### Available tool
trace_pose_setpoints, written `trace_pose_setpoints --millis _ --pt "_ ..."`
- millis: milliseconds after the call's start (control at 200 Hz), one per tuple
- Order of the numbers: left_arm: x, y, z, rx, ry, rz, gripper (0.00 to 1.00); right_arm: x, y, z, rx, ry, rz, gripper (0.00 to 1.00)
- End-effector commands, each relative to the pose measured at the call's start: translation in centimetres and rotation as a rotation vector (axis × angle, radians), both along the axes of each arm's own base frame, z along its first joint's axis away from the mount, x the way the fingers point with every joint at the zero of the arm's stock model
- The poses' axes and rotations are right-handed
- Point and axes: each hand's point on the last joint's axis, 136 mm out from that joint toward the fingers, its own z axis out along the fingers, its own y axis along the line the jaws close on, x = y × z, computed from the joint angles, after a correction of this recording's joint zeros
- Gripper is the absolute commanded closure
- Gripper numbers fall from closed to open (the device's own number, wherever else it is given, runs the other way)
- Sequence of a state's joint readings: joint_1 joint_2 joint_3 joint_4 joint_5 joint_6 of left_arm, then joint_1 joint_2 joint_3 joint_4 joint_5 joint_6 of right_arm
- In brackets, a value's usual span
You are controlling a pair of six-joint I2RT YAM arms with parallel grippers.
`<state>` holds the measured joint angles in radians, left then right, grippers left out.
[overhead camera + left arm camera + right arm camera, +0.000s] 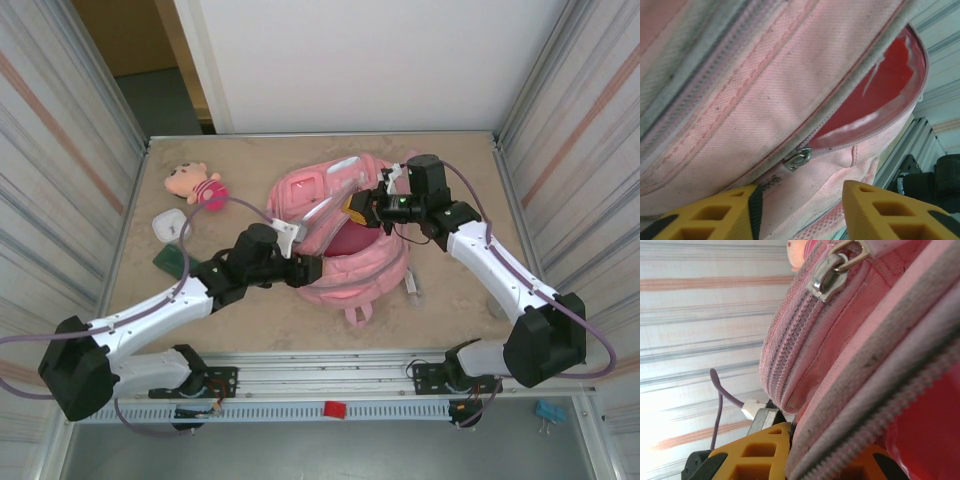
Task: Pack the student bag
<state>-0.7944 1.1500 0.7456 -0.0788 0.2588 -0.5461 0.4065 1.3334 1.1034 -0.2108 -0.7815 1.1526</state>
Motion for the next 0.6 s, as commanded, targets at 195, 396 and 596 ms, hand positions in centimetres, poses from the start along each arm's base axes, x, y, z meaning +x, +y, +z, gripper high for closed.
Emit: trace_pose_setpoints --millis 195,396,596 --pt "1.1 2.3 -0.2 0.068 -0.023 0.131 0.37 -1.4 1.1 5.3 0.124 -0.098 0.063 0.95" --pt "1.3 4.1 1.6 0.132 -0.183 0.124 0.29 -1.4 0.9 4.5 0.125 -0.082 0.067 1.0" --pt "1.3 6.4 4.4 0.199 -0.418 0.057 0.2 -2.1 0.4 5.0 0.113 -0.109 0.142 1.0"
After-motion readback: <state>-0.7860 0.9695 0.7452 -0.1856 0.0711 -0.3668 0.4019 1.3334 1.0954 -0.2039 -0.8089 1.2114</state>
